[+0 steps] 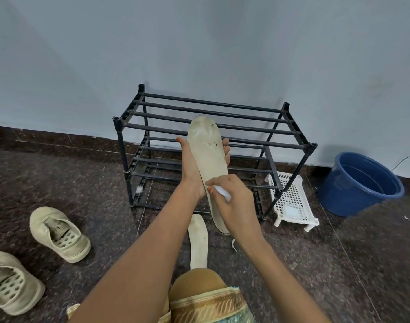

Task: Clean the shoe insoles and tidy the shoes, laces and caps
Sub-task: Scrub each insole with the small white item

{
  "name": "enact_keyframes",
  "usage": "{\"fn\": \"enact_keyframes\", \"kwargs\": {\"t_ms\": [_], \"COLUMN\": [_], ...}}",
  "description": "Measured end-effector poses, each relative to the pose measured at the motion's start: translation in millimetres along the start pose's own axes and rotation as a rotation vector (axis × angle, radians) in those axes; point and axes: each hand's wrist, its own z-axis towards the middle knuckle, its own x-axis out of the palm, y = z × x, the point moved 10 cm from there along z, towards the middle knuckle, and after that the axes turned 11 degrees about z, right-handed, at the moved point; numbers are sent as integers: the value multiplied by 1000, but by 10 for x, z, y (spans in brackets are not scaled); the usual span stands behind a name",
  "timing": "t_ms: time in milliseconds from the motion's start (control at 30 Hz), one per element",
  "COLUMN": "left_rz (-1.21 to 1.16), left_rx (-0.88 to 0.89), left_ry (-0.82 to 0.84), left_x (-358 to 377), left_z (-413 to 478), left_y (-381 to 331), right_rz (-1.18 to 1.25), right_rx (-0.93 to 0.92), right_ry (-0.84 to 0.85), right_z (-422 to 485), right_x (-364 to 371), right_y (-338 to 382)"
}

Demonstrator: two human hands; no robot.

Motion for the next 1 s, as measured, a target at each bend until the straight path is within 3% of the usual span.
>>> {"fn": "enact_keyframes", "kwargs": {"t_ms": [267, 633, 833, 1000], "left_rz": [94, -41, -82, -1], "left_rx": [5, 5, -27, -22], "left_ry": [-16, -3, -59, -65], "left_x": [13, 15, -51, -13], "left_z": [-42, -14, -20, -76], "left_y": [8, -13, 12, 12], "right_rz": [-14, 39, 127, 166], "right_rx": [128, 74, 266, 320], "right_ry": [-125, -27, -109, -187], "right_z": [220, -15, 55, 116], "right_x": [-238, -48, -218, -264], "right_y": [-182, -34, -301, -375]}}
